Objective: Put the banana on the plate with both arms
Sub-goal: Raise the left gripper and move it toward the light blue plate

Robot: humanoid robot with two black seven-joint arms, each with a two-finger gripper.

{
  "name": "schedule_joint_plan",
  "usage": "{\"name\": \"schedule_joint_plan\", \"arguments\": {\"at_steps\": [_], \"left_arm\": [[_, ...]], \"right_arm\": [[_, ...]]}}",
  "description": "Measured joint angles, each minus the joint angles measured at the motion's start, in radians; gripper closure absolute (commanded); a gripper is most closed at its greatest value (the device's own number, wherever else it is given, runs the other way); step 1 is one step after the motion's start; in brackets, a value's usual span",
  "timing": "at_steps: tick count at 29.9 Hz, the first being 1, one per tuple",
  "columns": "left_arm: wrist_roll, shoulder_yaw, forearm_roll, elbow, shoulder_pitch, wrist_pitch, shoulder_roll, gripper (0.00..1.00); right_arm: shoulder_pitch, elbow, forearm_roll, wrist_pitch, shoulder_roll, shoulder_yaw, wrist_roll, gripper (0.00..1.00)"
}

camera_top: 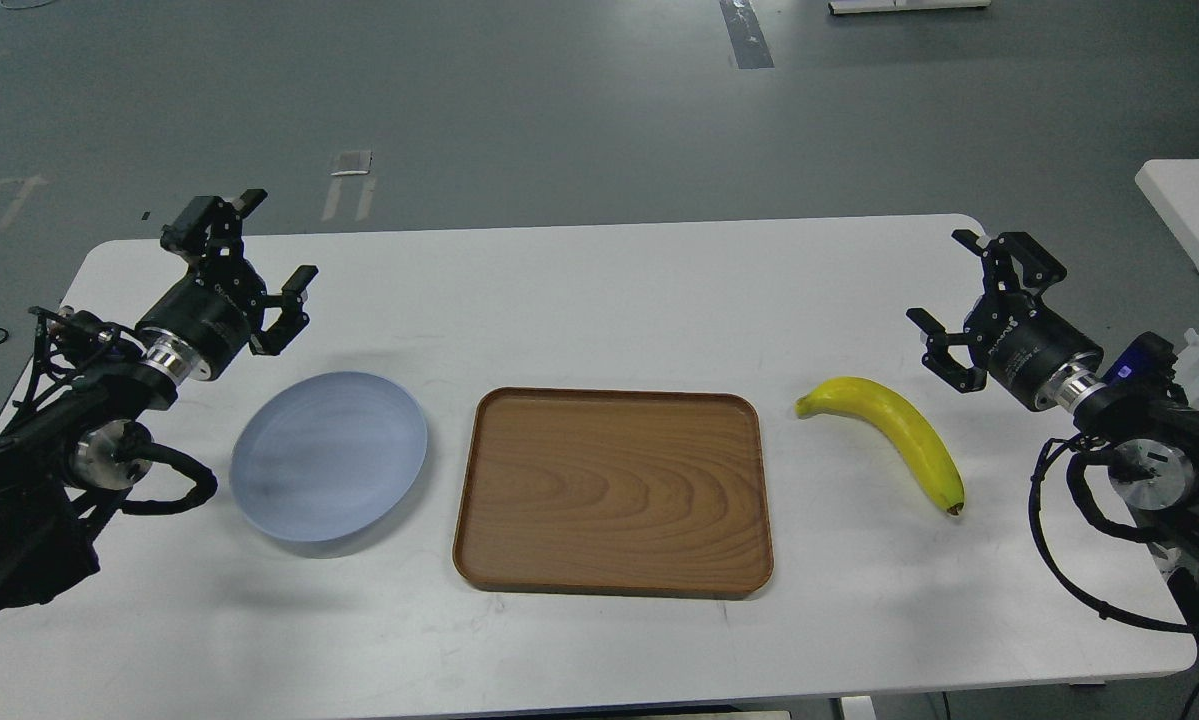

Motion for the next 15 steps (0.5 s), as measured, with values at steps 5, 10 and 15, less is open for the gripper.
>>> {"name": "schedule_joint_plan", "arguments": {"at_steps": [5, 10, 15], "left_arm": [[0.0, 0.003, 0.001, -0.001, 0.001, 0.0, 0.001, 0.01], [0.0, 0.008, 0.003, 0.008, 0.001, 0.0, 0.009, 0.01], [0.0, 0.008, 0.006, 0.019, -0.012, 0.0, 0.022, 0.01]], "right_arm": [[-0.002, 0.0, -0.001, 0.0, -0.001, -0.001, 0.0, 0.0], [-0.001, 0.0, -0.006, 0.0, -0.002, -0.001, 0.0, 0.0], [0.004, 0.01, -0.011, 0.0, -0.006, -0.003, 0.0, 0.0]]}}
